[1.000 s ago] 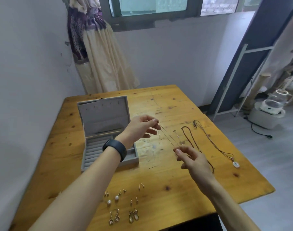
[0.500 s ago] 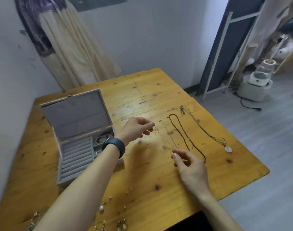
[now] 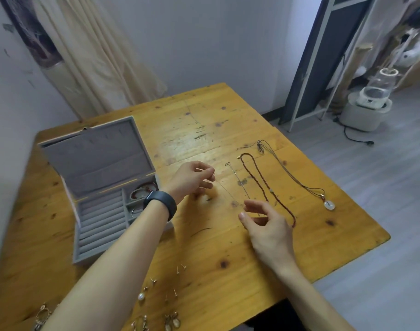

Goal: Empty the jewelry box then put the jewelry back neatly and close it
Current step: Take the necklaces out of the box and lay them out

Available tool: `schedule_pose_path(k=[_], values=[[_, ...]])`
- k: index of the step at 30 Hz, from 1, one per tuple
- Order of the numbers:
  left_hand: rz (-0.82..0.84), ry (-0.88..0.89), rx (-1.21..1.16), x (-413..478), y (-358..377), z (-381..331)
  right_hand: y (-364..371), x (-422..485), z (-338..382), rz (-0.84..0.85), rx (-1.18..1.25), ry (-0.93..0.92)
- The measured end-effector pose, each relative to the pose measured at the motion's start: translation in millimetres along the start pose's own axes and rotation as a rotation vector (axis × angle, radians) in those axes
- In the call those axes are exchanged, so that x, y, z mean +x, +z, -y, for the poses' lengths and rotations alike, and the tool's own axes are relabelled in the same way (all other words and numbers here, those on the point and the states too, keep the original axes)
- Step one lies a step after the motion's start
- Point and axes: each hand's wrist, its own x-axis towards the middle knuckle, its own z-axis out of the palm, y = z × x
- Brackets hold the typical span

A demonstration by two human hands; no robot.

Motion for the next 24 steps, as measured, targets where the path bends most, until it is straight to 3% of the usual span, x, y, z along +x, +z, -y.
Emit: schedule_pose_path(k=[7, 14, 19, 24], values=[[-0.097, 0.229, 0.453, 16.1, 1.1, -3.4, 5.1, -0.9, -0.5, 0.01, -0.178, -0.022], [-0.166, 0.293, 0.83, 40.9, 9.8, 0.7, 10.0, -1.7, 0.3, -0.018, -0.389, -0.133], [-0.248, 0.395, 0.963, 43.2, 15.9, 4.7, 8.0, -6.0, -5.4, -0.065, -0.339, -0.169], [-0.315, 0.468, 1.03, 41.2, 17.0, 10.7, 12.9, -9.0, -12.1, -0.06, -0.456, -0.301]])
